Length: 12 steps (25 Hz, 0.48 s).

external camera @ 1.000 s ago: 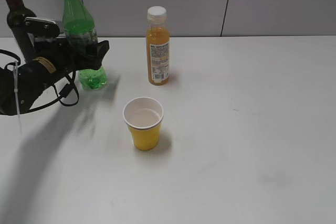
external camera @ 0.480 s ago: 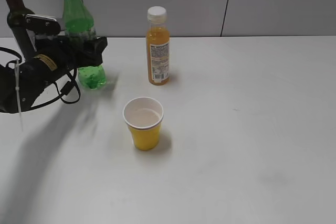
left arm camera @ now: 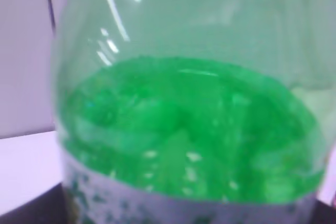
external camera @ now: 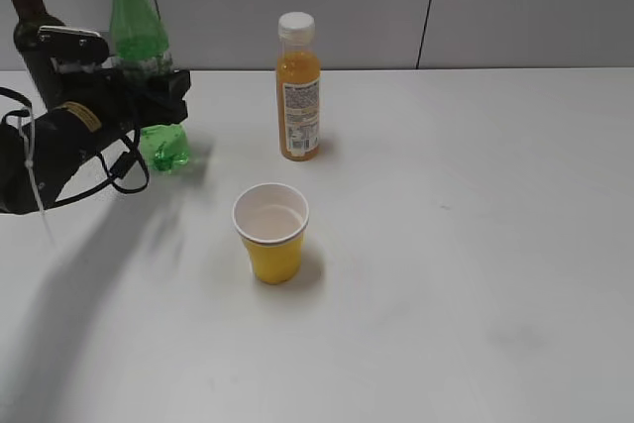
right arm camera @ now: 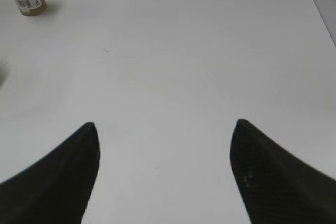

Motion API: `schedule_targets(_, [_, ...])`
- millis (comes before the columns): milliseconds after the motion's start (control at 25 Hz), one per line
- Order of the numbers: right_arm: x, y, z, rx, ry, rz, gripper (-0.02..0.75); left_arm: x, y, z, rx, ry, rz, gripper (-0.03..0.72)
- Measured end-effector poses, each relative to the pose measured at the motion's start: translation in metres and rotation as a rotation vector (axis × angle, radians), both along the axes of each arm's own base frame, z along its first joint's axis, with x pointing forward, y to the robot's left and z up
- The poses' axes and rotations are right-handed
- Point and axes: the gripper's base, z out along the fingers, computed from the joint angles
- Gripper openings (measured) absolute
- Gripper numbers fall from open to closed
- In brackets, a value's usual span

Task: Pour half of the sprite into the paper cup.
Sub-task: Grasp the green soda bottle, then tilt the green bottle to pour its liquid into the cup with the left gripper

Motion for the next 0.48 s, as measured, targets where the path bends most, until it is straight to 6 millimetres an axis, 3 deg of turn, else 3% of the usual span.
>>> schedule_targets(200, [0.0,0.0,0.0,0.0,0.0,0.0,0.583,-0.014,0.008,0.009,-0.013,0.018,0.134,0.466])
schedule_targets(480, [0.0,0.0,0.0,0.0,0.0,0.0,0.583,-0.052,0.003,0.03,0.021,-0.009,0.135,0.466])
